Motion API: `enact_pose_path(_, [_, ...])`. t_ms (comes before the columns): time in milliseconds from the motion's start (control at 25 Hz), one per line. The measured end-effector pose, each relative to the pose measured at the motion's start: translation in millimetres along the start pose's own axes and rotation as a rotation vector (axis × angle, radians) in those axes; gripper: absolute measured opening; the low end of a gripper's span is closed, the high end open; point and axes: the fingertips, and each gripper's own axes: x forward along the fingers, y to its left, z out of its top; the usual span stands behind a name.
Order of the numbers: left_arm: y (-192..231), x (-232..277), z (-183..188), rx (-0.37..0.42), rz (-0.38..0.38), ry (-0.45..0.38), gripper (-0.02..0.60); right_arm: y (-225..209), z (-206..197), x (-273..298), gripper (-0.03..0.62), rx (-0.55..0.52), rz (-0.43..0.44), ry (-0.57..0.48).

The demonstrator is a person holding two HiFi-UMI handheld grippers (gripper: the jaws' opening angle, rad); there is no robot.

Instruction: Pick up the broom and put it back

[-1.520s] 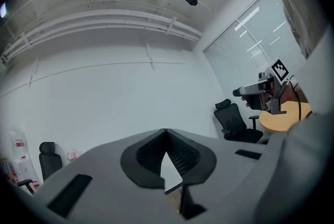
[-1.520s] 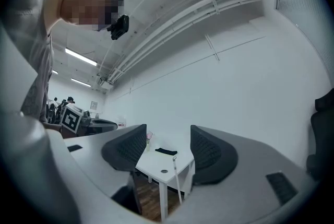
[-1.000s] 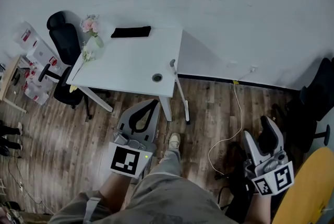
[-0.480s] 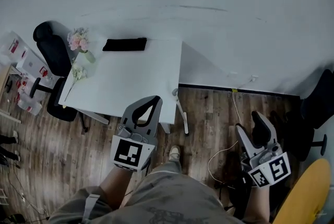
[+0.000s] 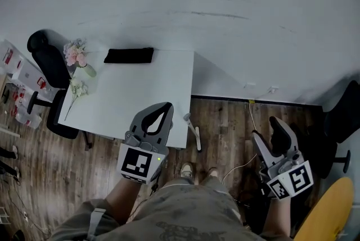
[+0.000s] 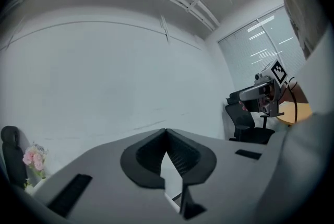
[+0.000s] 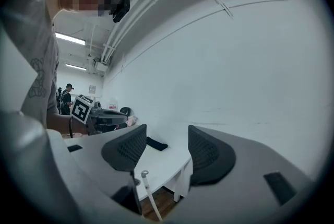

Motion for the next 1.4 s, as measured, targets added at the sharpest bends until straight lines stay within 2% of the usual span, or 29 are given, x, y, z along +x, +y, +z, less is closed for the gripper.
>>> enact_pose_path(200, [8.5, 21.0, -6.8, -0.011, 0.043, 0.038, 0.017, -22.4, -11.9, 26.5, 0.259, 0.032, 0.077, 0.033])
enact_pose_path(320, [12.0, 30.3, -11.2, 0.016, 0.055, 0.059, 0.017, -33.3, -24.8, 45.7, 0.259, 0.041, 0.134, 0.067])
enact_pose_path(600, [21.4, 46.0, -39.6, -0.006, 0.109, 0.138, 0.017, -28.6, -63.6, 96.7, 0.259, 0.091, 0.335, 0.140])
enact_pose_path(760, [21.6, 51.5, -63.8, -0.016, 0.116, 0.191, 0.017, -12.5, -109.7, 125.3, 0.259, 0.066, 0.448, 0.243])
enact_pose_path(880, [22.5, 55.8, -84.5, -0.022, 0.113, 0.223, 0.017, -1.3, -152.8, 145.7, 0.259, 0.097, 0.518, 0.331])
enact_pose_path(960, [22.7, 57.3, -101.4, -0.023, 0.114, 0.254, 0.017, 6.7, -183.6, 156.3, 0.259, 0.116, 0.549, 0.396])
enact_pose_path(1080, [23.8, 59.0, -127.3, -0.023, 0.124, 0.311, 0.017, 20.6, -228.2, 167.5, 0.259, 0.090, 0.597, 0.480])
enact_pose_path(1200, [23.9, 58.6, -151.0, -0.055, 0.122, 0.356, 0.017, 36.6, -269.3, 174.2, 0.259, 0.061, 0.654, 0.552])
enact_pose_path(1400, [28.9, 54.5, -188.3, -0.096, 0.142, 0.419, 0.017, 53.2, -331.0, 183.3, 0.259, 0.073, 0.712, 0.629])
